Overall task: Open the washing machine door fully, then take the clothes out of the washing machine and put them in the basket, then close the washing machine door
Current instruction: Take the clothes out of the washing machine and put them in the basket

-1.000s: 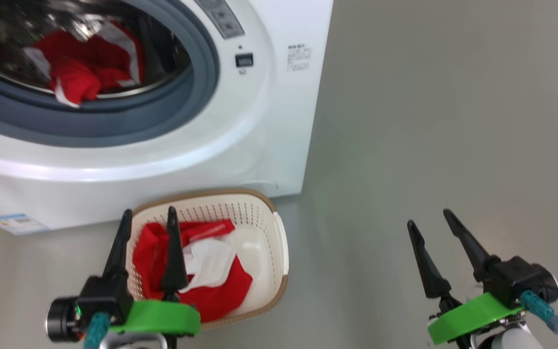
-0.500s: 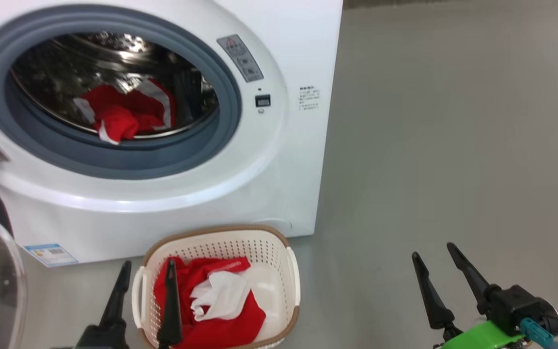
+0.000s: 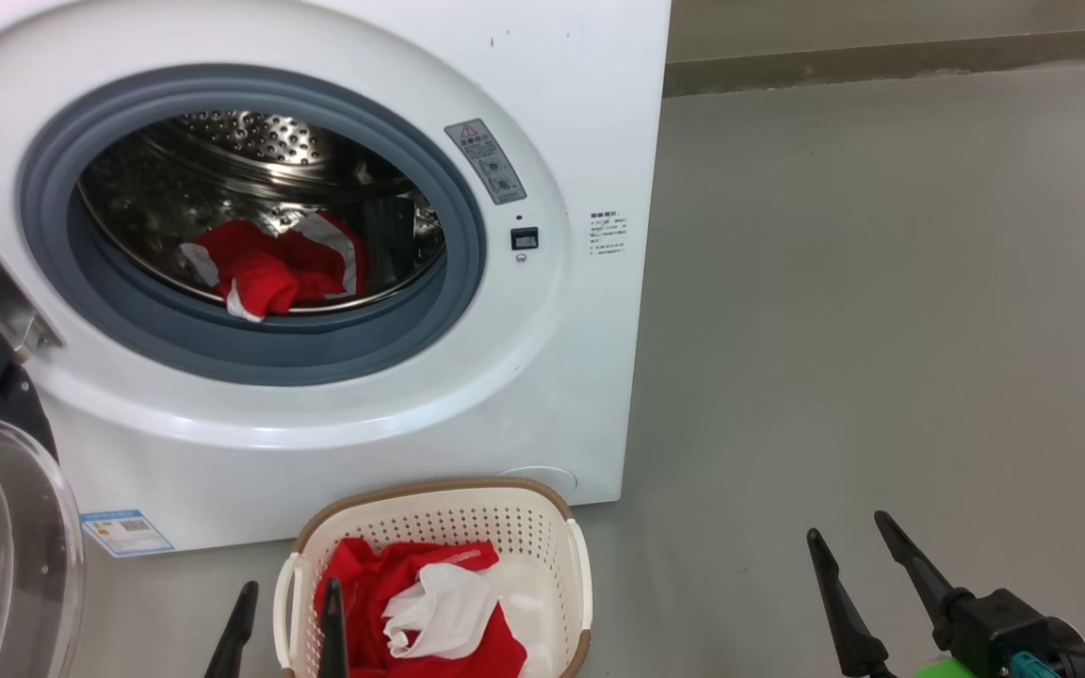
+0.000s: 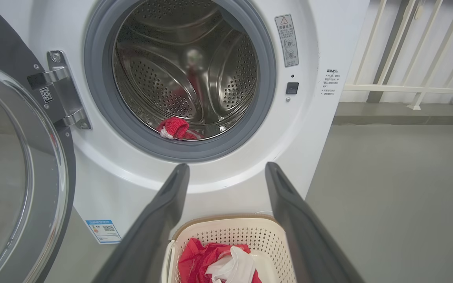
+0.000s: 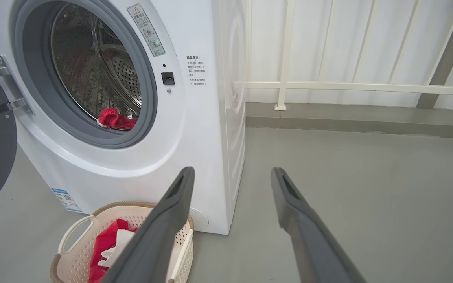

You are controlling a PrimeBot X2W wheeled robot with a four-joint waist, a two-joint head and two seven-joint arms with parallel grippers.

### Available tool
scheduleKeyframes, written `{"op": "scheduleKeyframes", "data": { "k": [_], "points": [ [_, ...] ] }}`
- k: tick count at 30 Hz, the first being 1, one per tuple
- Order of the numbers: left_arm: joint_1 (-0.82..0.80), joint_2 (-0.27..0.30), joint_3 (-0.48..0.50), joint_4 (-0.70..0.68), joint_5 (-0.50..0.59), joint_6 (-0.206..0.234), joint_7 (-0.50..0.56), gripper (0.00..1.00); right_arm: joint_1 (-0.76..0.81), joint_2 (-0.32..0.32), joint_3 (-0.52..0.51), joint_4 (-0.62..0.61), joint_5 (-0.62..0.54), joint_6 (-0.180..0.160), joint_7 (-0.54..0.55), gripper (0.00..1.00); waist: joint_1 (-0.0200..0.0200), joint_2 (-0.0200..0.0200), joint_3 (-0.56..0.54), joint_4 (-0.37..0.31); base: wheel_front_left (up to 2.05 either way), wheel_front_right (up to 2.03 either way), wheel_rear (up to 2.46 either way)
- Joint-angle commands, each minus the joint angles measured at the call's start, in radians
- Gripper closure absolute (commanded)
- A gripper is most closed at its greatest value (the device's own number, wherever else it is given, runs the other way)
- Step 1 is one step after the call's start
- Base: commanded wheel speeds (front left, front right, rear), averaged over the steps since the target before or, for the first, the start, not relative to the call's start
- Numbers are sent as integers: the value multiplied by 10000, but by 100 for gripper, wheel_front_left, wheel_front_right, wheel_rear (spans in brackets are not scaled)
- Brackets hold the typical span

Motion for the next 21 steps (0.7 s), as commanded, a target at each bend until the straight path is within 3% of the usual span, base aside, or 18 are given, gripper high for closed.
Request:
{"op": "scheduleKeyframes", "data": {
  "k": [1,21],
  "points": [
    [-117,118,285,-318,-63,-2,-9,0,-107,-55,174,-238,-37,33,-65,0,0,0,-34,6,0,0,0],
    [164,180,165,-479,-110,219,174,0,2,-39,244,-260,-25,33,-65,0,0,0,-93,-45,0,0,0]
  ]
}}
